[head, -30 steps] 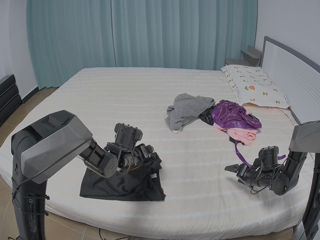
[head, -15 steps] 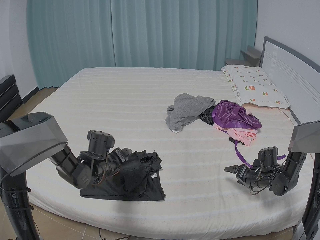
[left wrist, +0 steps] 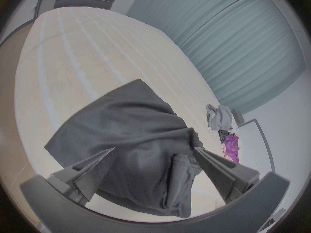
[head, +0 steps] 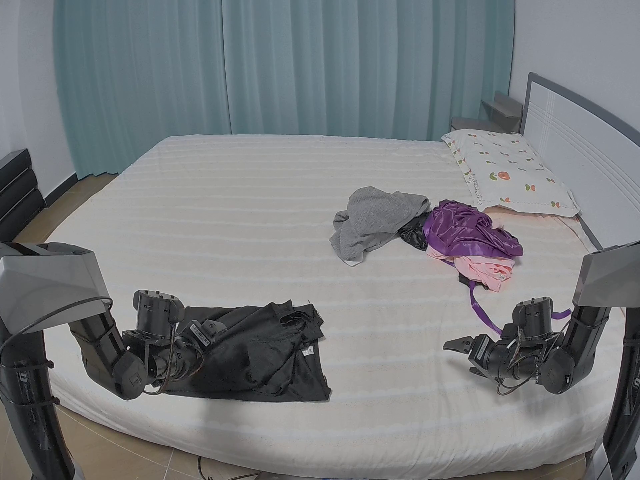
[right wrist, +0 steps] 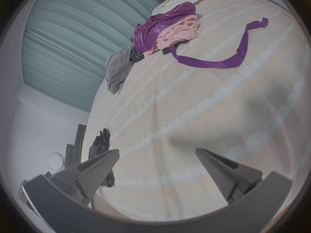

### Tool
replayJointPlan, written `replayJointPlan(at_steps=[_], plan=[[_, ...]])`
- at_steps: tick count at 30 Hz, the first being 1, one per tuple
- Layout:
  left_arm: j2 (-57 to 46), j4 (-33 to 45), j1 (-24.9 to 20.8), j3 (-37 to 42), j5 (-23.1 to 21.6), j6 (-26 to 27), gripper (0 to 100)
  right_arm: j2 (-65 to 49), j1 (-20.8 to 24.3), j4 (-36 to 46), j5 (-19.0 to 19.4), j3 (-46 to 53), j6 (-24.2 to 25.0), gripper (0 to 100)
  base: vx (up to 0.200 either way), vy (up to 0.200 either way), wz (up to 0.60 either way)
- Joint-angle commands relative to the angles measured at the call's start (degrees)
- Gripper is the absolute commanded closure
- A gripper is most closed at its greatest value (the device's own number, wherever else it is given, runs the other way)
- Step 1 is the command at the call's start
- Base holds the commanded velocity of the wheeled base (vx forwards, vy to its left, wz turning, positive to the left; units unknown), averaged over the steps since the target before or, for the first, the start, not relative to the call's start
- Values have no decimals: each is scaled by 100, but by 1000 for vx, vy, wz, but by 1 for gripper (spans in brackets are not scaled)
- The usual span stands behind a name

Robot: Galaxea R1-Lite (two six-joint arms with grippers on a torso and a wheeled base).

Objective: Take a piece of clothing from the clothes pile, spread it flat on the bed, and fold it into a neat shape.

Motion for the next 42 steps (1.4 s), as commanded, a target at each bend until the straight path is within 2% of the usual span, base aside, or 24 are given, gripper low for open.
replayJointPlan(at_steps=[1,6,12,26,32,42], plan=[[305,-239,105,53,-12,-3,0,50,-2,-11,3,3,5,0,0,0,0],[375,-319,97,70,-12,15,0,59,-2,-29,3,12,49,0,0,0,0],[375,-310,105,53,-12,15,0,59,7,-46,3,12,102,0,-200,0,0],[155,-319,105,61,-30,-47,0,68,7,-55,3,12,111,0,0,0,0],[-3,-310,105,88,-38,-240,0,68,7,-55,3,12,111,0,0,0,0],[-170,-310,343,184,-618,-416,0,41,51,-64,-5,3,128,0,0,180,0]])
